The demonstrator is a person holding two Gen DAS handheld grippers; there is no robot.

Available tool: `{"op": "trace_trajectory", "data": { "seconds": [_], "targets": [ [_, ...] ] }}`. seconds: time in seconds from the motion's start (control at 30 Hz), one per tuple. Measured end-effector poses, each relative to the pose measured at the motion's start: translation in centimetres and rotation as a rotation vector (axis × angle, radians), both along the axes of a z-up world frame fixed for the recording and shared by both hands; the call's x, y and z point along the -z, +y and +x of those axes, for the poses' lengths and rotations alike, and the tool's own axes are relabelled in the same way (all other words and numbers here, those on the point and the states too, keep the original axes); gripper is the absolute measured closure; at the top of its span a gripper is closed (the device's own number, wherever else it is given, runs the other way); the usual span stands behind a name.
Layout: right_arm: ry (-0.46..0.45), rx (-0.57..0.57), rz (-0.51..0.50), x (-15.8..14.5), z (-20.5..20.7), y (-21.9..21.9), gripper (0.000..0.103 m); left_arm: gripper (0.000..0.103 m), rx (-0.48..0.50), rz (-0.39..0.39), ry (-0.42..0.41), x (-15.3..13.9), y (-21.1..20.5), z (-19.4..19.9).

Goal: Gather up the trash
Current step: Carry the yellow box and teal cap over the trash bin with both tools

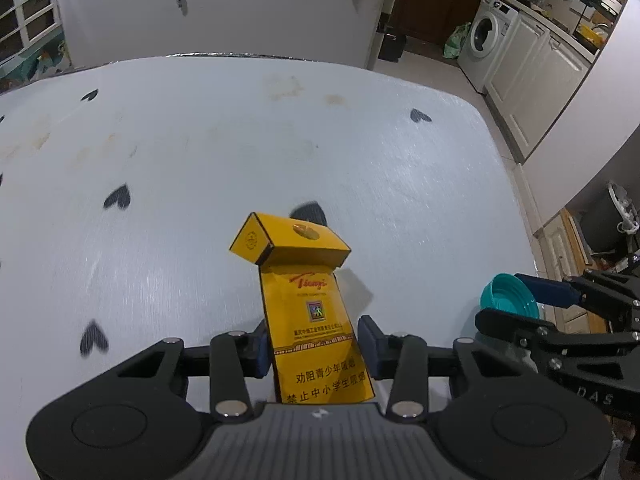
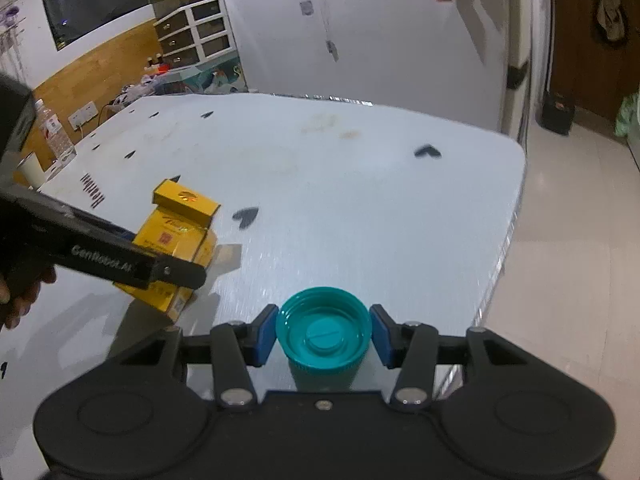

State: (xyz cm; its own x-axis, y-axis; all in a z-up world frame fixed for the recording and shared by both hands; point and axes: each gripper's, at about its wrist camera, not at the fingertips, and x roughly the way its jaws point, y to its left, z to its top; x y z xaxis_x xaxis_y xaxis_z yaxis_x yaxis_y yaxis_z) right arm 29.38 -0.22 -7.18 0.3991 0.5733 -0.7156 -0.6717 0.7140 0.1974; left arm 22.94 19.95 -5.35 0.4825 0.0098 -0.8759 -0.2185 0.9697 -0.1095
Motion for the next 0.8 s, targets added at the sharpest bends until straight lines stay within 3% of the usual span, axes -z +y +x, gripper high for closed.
{"op": "trace_trajectory", "data": {
  "seconds": [0.53,0.8],
  "targets": [
    [-0.013,0.086,0.012,-3.1,-3.8,-3.9,0.053,0.063,0.03,0.105,-0.076,-3.6,-4.6,-4.7],
    [-0.038,0.127,0.026,-5.1,-5.2,-6.2,0.053,0.063,0.021,0.112,-0.119,-5.3,-6.8,-5.9]
  ]
}}
